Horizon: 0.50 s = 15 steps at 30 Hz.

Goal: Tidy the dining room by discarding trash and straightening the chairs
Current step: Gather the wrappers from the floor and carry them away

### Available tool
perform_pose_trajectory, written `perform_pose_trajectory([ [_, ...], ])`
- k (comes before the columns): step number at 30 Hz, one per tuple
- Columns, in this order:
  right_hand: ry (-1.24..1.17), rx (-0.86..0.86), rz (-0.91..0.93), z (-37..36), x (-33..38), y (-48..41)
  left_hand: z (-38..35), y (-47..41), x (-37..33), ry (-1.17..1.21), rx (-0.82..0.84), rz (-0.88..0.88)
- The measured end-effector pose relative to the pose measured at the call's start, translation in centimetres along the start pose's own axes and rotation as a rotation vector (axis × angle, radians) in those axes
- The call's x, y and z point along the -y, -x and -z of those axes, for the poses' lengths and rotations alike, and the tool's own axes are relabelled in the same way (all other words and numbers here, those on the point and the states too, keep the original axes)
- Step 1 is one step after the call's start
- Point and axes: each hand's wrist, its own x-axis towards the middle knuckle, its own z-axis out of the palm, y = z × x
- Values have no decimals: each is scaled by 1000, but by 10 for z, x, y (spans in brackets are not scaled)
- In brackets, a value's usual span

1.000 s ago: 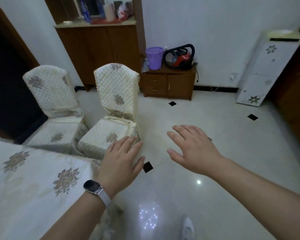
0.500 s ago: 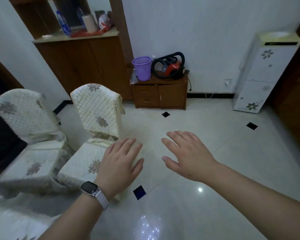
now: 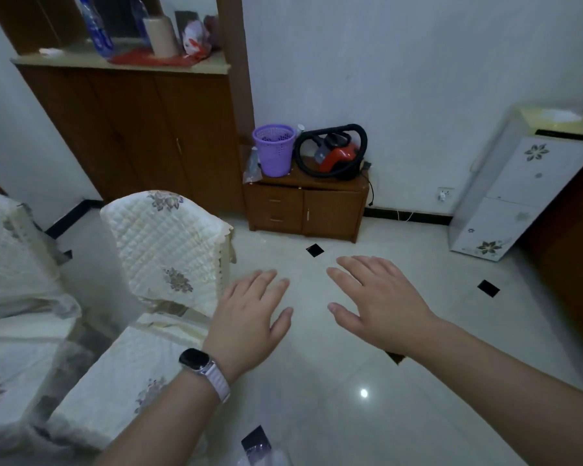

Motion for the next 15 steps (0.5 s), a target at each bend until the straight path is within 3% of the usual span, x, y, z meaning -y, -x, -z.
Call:
perform_pose_trajectory([
  [15,-45,20,-34,-67,-62,-194,-59,-168,135,9,18,-16],
])
